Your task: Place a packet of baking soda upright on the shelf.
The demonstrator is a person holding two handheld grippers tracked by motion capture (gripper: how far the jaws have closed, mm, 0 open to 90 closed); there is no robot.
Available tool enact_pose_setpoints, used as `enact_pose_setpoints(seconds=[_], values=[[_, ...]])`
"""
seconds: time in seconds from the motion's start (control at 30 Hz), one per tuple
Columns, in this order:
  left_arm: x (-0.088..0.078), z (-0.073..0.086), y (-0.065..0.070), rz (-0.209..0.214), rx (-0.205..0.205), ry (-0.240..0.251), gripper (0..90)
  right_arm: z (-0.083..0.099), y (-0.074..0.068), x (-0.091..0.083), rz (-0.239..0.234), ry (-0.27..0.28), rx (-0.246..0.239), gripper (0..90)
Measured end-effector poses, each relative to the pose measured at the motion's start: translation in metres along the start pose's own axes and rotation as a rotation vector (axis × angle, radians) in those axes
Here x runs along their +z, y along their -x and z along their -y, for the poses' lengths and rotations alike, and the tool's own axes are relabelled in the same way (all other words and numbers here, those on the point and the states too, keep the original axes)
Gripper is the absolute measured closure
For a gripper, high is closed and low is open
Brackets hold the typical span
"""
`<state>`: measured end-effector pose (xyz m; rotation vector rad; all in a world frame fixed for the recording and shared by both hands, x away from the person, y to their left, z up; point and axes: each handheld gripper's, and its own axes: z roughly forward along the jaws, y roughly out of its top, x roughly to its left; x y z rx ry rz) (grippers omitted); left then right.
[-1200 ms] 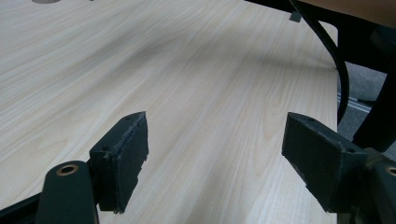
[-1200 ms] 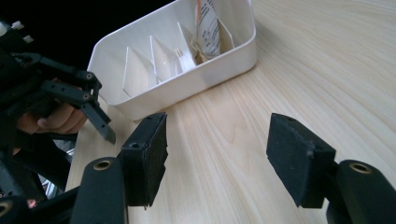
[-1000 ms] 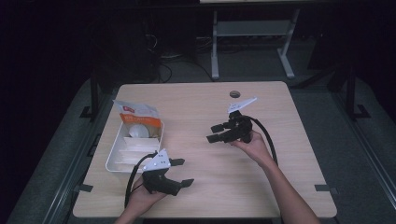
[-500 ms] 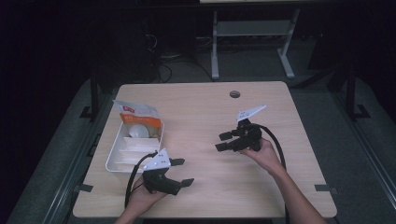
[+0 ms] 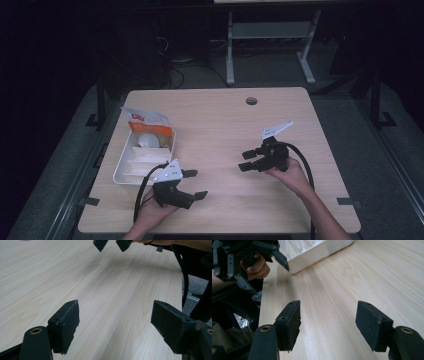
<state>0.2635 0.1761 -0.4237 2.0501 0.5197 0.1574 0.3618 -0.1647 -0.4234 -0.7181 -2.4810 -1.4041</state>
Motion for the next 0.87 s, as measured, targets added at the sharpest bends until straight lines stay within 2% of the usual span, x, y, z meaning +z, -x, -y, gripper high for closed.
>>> enact_pose_setpoints(seconds=[0.47,0.57,0.7,0.8,0.87], values=[[0.001,0.0,0.0,0.002,0.001,-0.005,22.0,0.028,-0.012,-0.015,0.015,-0.014,0.015,34.4],[0.001,0.0,0.0,0.002,0.002,-0.008,22.0,0.038,-0.018,-0.021,0.041,-0.016,0.006,33.8],[0.001,0.0,0.001,0.004,0.004,-0.009,22.0,0.061,-0.026,-0.028,0.074,-0.016,0.027,31.9],[0.0,0.0,0.002,0.006,0.007,-0.004,22.0,0.07,-0.031,-0.032,0.097,-0.029,0.047,30.0],[0.0,0.0,0.003,0.005,0.009,-0.004,22.0,0.072,-0.035,-0.037,0.11,-0.01,0.046,30.5]])
